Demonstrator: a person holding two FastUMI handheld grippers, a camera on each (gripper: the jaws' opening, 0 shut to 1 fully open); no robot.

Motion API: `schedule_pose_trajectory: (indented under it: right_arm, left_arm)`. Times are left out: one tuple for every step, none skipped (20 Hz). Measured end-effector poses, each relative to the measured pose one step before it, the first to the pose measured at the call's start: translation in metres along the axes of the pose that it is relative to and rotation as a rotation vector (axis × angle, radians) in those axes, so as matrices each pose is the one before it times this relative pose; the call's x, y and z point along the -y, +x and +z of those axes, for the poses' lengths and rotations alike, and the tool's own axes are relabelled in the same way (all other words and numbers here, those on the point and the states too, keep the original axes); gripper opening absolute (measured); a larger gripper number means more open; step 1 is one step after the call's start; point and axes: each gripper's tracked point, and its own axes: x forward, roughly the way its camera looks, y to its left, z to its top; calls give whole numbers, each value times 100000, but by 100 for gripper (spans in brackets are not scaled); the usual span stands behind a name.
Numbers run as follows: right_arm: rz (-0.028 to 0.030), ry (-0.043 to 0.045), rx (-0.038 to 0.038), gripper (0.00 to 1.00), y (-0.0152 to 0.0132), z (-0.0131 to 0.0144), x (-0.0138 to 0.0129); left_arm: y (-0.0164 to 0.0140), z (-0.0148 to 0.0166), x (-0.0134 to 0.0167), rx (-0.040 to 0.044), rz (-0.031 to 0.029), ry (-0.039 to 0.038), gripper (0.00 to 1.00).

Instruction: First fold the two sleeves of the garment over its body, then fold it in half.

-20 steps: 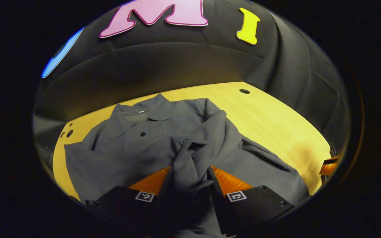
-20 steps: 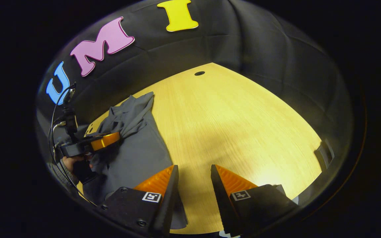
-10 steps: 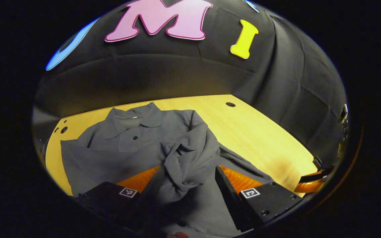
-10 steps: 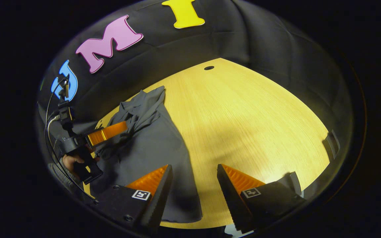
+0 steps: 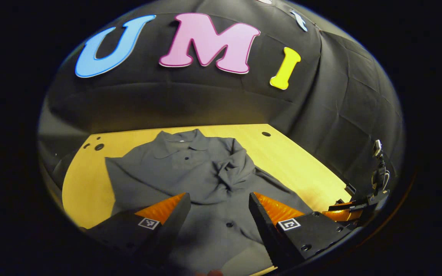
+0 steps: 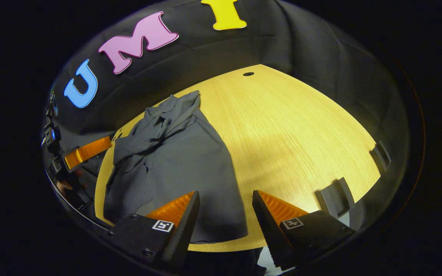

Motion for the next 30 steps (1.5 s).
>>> schedule_pose_trajectory:
  right_arm:
    - [-172, -722, -447, 86, -77, -341, -209]
    - [-35, -623, -669, 86, -154, -535, -301]
    - [-226, -20, -362, 86, 16, -247, -175]
    - [-174, 134, -325, 86, -45, -255, -97]
    - [-265, 44, -661, 86, 155, -323, -76]
    - [-382, -69, -462, 86, 61, -278, -135]
    - [-265, -31, -745, 86, 86, -257, -60]
    - [-395, -174, -804, 86, 62, -355, -9]
    - [-753, -1022, -1461, 86, 128, -580, 24]
    - [-268, -955, -821, 86, 153, -191, -38]
    - [-375, -1141, -587, 86, 166, -179, 8]
    - [-369, -890, -649, 86, 166, -113, 57]
    - [-325, -689, -366, 86, 115, -154, -32]
    - [-358, -591, -110, 86, 174, 1, -1]
    - [-396, -451, -595, 86, 233, -125, 12]
    - [-253, -453, -569, 86, 214, -131, -42]
    - [-255, -905, -647, 86, 308, -215, 22]
    - [-443, -1108, -876, 87, 288, -122, 77]
    - [-490, -1070, -872, 86, 193, -219, 90]
    - [-229, -967, -840, 87, 202, -238, 39]
    - [-334, -974, -816, 86, 102, -109, 15]
    - [-917, -1399, 258, 87, 158, 133, 81]
    - [-1683, -2855, -1147, 85, 90, -246, 98]
    - [-2090, -3905, -340, 86, 172, -80, -3]
    - [-2270, -5173, 517, 86, 145, -13, -25]
    - [-2029, -6151, 336, 95, 53, -180, -95]
    - [1727, -2277, 2220, 86, -24, 331, -565]
    - [2099, -1865, 193, 75, 277, -6, -902]
    - [3242, -1427, 253, 56, 294, 241, -817]
    - [1961, 82, 219, 33, 124, 271, -97]
  left_arm:
    - [-1349, -794, -1292, -614, 1788, -644, 96]
    - [-1642, -1234, -1898, -1233, 3051, -776, 96]
    - [-1239, -1153, -1547, -1341, 2804, -635, 96]
    - [-1201, -1383, -1593, -1667, 2938, -713, 96]
    - [-1027, -1368, -1617, -1803, 3152, -646, 96]
    - [-763, -1609, -1530, -1915, 3108, -722, 96]
    - [-732, -1516, -1501, -2030, 2978, -764, 96]
    - [-494, -1665, -1451, -2147, 2645, -718, 96]
    - [-624, -2612, -2228, -3793, 3984, -1376, 96]
    - [17, -1815, -1182, -2989, 2103, -1043, 96]
    - [58, -1397, -708, -2371, 1356, -518, 96]
    - [226, -1157, -771, -2443, 1386, -642, 92]
    - [334, -1097, -600, -2236, 871, -733, 96]
    - [381, -831, -341, -2192, 51, -258, 96]
    - [490, -707, -253, -1359, 818, -23, 96]
    - [436, -590, -211, -1893, 495, 100, 96]
    - [282, -646, -267, -1633, 767, 492, 96]
    - [274, -467, -111, -1628, 424, 475, 96]
    - [153, -48, 205, -384, -349, 112, 96]
    - [-121, 154, 126, 525, -258, 153, 98]
    - [88, -343, -68, -1342, -643, -21, 98]
    - [121, 124, -1, 241, -178, 141, 98]
    - [-27, 14, 21, -972, -347, 1033, 100]
    - [269, 180, 71, 862, -60, 415, 99]
    - [-164, 302, 197, 1020, -516, 688, 98]
    - [292, 48, 506, 260, -993, 1215, 95]
    - [148, 367, 731, 833, -2028, 1592, 83]
    - [377, 422, 815, 1658, -2363, 1770, 66]
    - [551, 660, 624, 2015, -2036, 1486, 48]
    - [474, 323, 386, 533, -1554, 925, 31]
